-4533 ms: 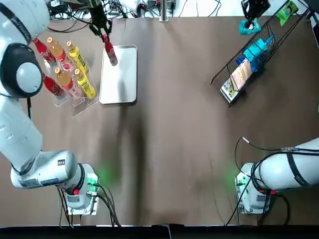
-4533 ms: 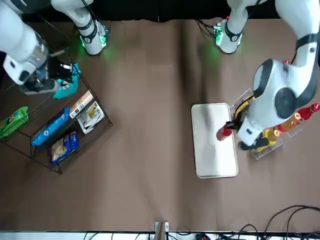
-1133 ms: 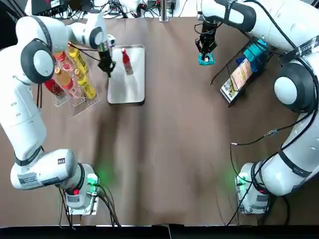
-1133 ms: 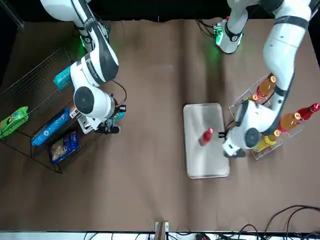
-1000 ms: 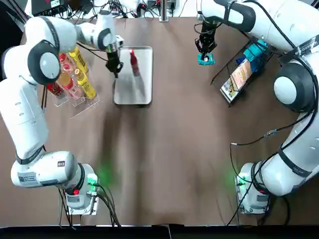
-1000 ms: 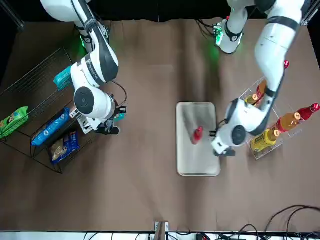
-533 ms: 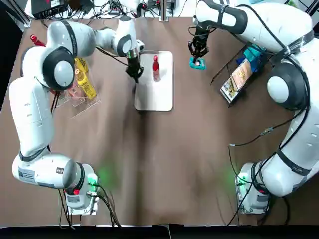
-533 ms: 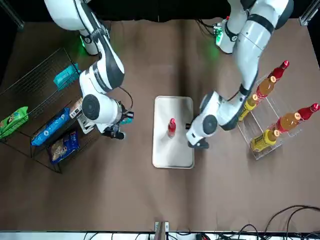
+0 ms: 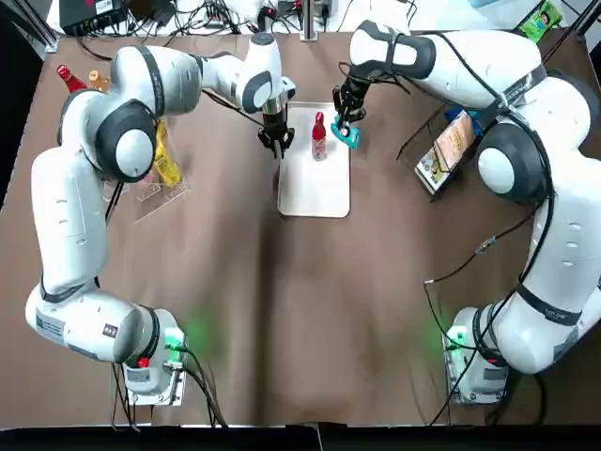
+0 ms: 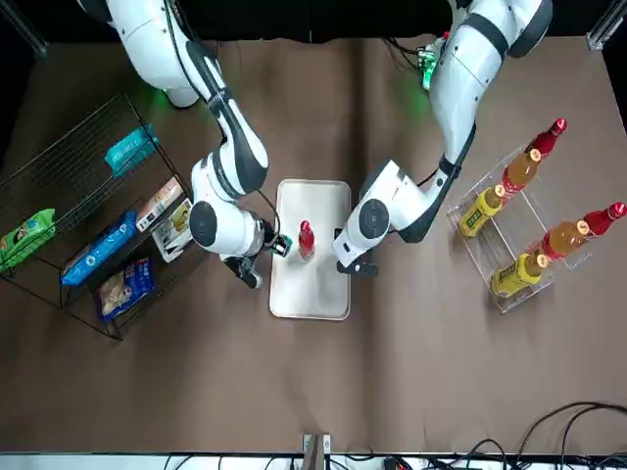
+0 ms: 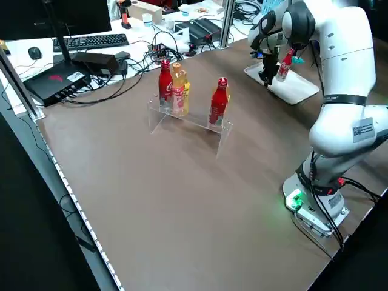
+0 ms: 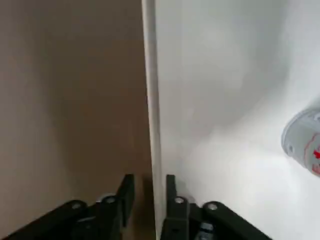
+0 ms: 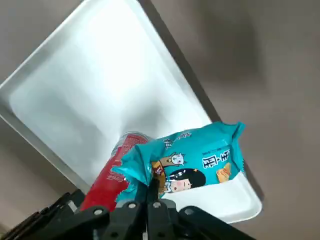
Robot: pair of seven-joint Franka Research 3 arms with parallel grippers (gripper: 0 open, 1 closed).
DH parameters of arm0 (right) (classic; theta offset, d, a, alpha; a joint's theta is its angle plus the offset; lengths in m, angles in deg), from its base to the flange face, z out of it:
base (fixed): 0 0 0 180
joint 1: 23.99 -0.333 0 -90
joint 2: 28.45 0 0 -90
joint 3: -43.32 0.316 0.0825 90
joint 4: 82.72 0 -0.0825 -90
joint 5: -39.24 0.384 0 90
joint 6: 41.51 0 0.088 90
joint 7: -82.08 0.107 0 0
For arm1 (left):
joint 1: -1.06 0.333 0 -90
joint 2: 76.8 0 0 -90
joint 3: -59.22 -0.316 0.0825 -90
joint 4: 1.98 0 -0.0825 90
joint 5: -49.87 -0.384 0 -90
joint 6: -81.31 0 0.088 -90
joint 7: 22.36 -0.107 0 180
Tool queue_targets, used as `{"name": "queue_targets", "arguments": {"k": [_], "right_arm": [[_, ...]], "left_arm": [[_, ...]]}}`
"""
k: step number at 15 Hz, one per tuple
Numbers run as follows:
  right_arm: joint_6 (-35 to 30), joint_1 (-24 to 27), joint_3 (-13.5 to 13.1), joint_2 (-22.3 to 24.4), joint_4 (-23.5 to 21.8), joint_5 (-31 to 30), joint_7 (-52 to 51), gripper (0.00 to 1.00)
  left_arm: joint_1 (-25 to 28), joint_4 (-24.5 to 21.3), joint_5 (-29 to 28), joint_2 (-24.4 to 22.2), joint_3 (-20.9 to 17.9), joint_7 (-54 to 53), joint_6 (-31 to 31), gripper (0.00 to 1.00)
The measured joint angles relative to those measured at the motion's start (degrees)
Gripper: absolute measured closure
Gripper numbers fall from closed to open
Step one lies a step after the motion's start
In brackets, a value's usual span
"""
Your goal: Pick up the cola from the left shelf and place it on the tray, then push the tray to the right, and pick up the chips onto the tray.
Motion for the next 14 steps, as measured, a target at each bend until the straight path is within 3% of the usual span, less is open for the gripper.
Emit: {"name": "queue_targets", "arguments": {"k": [4,7,11,14], "right_arm": [[-0.05,0.35,-0.51,-1.46,-0.03,6.79,1.57,0.98],[-0.04,0.38,-0.57,-3.64,-0.03,8.95,1.85,0.98],[0.03,0.4,-0.62,-5.37,0.0,9.1,1.99,0.93],[0.04,0.41,-0.66,-5.41,0.1,9.1,1.95,0.67]], "left_arm": [[3.7,1.65,-0.06,-1.02,-0.56,-0.28,0.8,0.29],[10.35,2.56,-2.13,-5.79,-0.73,-1.76,-0.35,0.02],[18.02,3.0,-4.12,-16.24,-0.35,-7.13,-10.77,0.0],[21.52,3.0,-4.12,-24.16,0.76,-10.34,-18.71,0.0]]}}
